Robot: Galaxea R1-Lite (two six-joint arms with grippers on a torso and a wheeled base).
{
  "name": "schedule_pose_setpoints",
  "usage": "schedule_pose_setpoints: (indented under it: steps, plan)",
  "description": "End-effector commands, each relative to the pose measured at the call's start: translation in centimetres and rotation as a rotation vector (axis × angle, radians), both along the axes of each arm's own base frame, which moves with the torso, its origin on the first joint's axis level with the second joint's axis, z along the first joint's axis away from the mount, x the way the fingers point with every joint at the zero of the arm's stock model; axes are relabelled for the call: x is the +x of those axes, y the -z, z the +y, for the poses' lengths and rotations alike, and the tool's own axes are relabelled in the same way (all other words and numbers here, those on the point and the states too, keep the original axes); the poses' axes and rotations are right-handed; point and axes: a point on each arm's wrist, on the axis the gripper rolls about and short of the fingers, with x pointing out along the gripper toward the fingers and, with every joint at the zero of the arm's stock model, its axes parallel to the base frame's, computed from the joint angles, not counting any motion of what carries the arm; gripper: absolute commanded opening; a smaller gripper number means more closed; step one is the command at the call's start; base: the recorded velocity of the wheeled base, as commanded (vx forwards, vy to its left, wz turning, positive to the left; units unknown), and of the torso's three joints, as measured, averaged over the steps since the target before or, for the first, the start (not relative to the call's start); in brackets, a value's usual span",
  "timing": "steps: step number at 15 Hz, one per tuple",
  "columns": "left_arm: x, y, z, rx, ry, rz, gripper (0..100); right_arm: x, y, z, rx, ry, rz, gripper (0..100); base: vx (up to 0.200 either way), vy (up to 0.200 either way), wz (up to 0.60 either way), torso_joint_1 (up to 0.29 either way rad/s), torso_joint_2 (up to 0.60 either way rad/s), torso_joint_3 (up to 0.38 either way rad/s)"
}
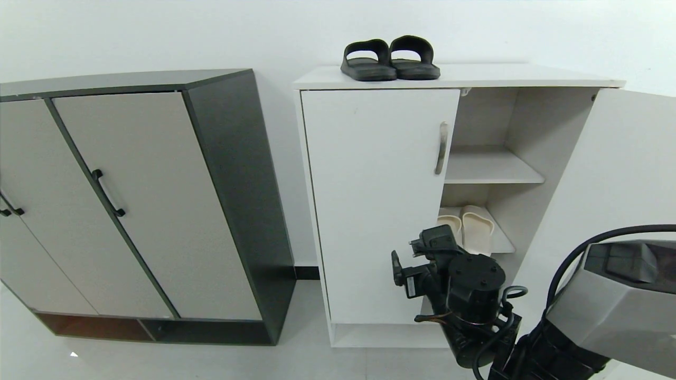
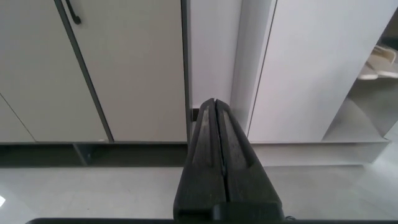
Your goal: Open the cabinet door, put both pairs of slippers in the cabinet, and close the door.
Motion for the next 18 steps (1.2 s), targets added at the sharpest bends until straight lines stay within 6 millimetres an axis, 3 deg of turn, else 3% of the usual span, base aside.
schedule_pose_setpoints:
  steps: [1, 9, 18]
  plan:
    - [0.0, 0.04, 0.0, 0.0, 0.0, 0.003, 0, -0.09, -0.11, -0.04, 0.005, 0.0, -0.005, 100, 0.0, 0.0, 0.0, 0.012, -0.06, -0.32]
    - [0.0, 0.04, 0.0, 0.0, 0.0, 0.003, 0, -0.3, -0.38, -0.19, 0.009, -0.002, -0.009, 100, 0.0, 0.0, 0.0, 0.08, -0.46, -0.353]
    - [0.0, 0.05, -0.02, 0.001, 0.009, 0.004, 0, -0.81, -0.16, 0.13, 0.002, -0.019, -0.002, 100, 0.0, 0.0, 0.0, 0.167, -0.48, -0.32]
